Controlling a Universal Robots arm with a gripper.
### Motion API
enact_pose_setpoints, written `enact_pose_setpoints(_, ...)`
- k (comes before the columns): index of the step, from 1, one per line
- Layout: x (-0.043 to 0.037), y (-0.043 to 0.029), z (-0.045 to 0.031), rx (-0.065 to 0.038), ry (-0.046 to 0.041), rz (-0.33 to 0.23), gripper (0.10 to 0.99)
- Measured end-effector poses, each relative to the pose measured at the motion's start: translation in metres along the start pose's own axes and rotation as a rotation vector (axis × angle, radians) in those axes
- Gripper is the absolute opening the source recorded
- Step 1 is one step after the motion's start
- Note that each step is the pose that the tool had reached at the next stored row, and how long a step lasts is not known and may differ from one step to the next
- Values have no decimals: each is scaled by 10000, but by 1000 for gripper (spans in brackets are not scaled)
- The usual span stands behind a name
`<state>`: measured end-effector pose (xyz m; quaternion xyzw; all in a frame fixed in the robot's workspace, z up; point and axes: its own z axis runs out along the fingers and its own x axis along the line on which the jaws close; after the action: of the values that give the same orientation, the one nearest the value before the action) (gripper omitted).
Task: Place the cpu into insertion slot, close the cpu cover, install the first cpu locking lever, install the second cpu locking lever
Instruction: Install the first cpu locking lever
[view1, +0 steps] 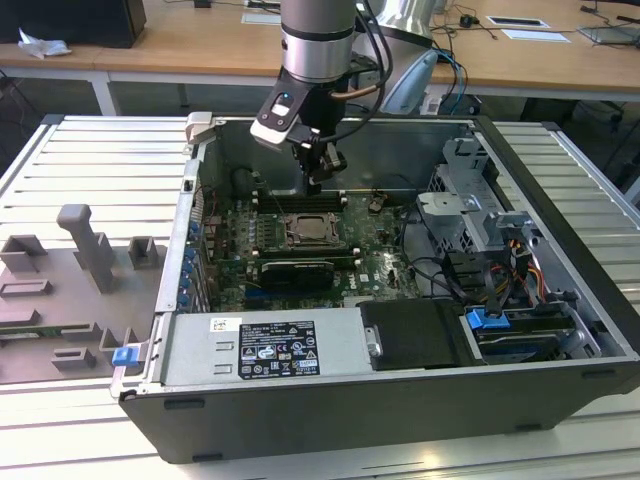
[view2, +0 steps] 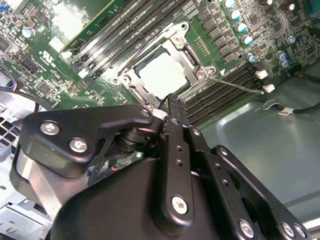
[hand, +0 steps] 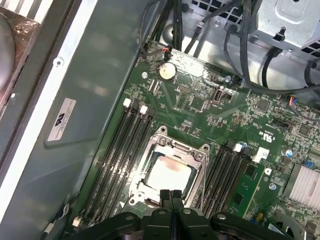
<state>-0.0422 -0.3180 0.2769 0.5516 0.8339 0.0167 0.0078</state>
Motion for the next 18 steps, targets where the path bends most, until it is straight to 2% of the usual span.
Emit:
enact_pose_setpoints(11,0,0,0,7,43,-1194,106)
enact_pose_setpoints(14,0,0,0,11,70,-1930,106)
enact_pose_setpoints(18,-8,-6,0,11,81,-2233,106)
